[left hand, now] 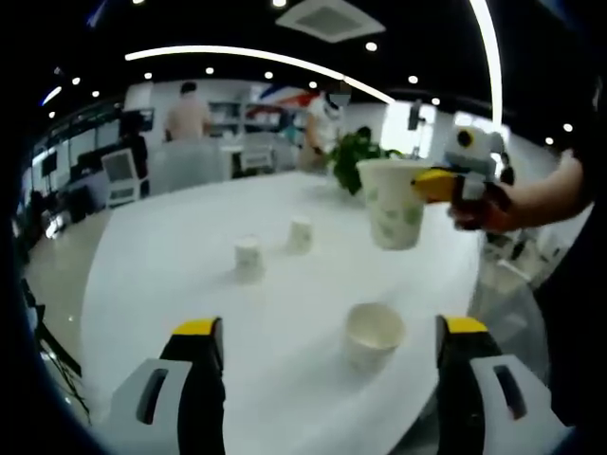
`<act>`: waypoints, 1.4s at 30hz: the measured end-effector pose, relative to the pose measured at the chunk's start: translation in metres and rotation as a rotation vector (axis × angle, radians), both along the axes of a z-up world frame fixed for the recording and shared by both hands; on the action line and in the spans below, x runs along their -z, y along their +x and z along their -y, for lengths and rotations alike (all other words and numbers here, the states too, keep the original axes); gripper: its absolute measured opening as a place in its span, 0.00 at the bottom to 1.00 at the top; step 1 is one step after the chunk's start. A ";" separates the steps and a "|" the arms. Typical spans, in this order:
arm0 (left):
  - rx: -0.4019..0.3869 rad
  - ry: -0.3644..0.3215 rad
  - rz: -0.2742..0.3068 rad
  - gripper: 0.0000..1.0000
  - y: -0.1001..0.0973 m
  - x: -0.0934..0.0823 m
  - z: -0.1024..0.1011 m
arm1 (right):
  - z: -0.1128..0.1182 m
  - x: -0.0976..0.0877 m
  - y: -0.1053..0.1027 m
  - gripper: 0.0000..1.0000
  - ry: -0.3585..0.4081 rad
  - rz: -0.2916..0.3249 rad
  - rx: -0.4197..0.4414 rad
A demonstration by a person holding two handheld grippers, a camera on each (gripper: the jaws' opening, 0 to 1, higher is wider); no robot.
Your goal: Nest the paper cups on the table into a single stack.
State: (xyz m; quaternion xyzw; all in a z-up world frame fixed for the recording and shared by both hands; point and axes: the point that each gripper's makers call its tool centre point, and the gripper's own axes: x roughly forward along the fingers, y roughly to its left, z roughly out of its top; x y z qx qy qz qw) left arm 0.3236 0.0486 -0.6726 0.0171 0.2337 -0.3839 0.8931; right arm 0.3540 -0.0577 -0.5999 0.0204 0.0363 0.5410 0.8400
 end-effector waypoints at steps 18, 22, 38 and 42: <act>0.009 0.021 -0.012 0.91 -0.004 0.005 -0.003 | -0.024 0.050 -0.013 0.35 -0.019 -0.019 -0.034; 0.008 0.022 -0.019 0.91 -0.005 0.006 -0.004 | -0.028 0.061 -0.017 0.35 -0.034 -0.017 -0.043; -0.001 0.035 -0.030 0.91 -0.008 0.010 -0.008 | -0.031 0.095 -0.024 0.35 -0.073 -0.013 -0.041; -0.005 0.039 -0.031 0.90 -0.008 0.010 -0.011 | -0.030 0.106 -0.024 0.36 -0.092 -0.022 -0.047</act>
